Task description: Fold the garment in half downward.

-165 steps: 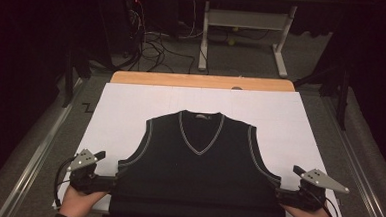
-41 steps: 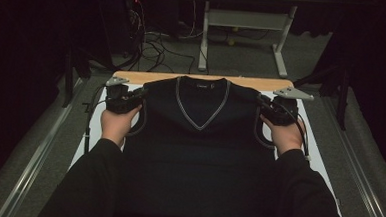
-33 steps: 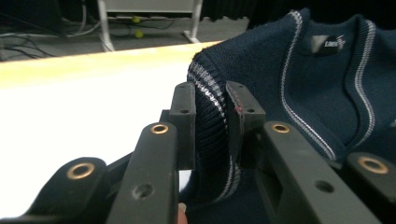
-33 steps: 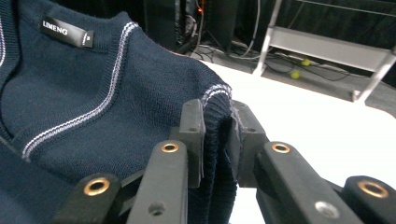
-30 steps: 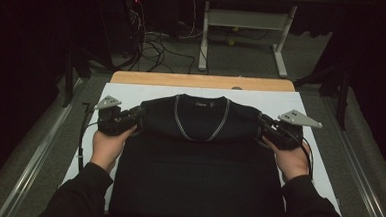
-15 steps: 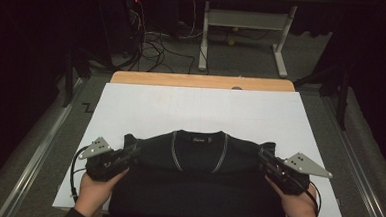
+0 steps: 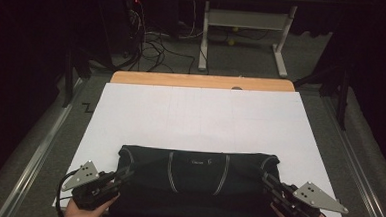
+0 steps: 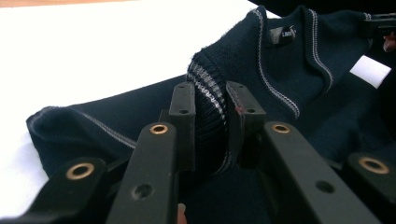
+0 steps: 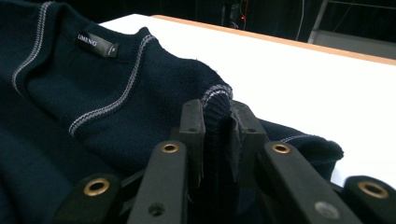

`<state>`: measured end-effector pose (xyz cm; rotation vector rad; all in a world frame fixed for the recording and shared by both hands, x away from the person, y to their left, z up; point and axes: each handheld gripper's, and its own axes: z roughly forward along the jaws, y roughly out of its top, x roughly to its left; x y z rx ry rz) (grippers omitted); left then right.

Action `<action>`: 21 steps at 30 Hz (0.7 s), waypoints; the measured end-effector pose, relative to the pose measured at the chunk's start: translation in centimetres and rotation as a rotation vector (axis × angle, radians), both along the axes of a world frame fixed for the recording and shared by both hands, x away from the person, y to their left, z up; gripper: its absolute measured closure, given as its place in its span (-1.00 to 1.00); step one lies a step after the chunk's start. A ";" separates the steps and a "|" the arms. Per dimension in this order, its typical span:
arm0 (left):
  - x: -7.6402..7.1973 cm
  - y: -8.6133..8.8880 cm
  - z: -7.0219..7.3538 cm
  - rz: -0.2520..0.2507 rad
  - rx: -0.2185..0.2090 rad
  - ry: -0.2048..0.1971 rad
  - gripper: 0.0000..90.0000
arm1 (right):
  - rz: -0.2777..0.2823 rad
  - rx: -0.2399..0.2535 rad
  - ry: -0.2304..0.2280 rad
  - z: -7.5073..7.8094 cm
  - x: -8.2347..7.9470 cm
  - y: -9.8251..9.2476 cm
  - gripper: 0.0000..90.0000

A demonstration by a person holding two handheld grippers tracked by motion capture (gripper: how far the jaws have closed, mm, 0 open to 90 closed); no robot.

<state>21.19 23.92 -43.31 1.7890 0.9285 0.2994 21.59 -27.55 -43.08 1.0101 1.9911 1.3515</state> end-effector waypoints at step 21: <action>2.6 -0.1 -4.2 0.079 0.170 0.249 -0.06 | -0.037 -0.170 0.297 -3.6 1.9 0.9 0.39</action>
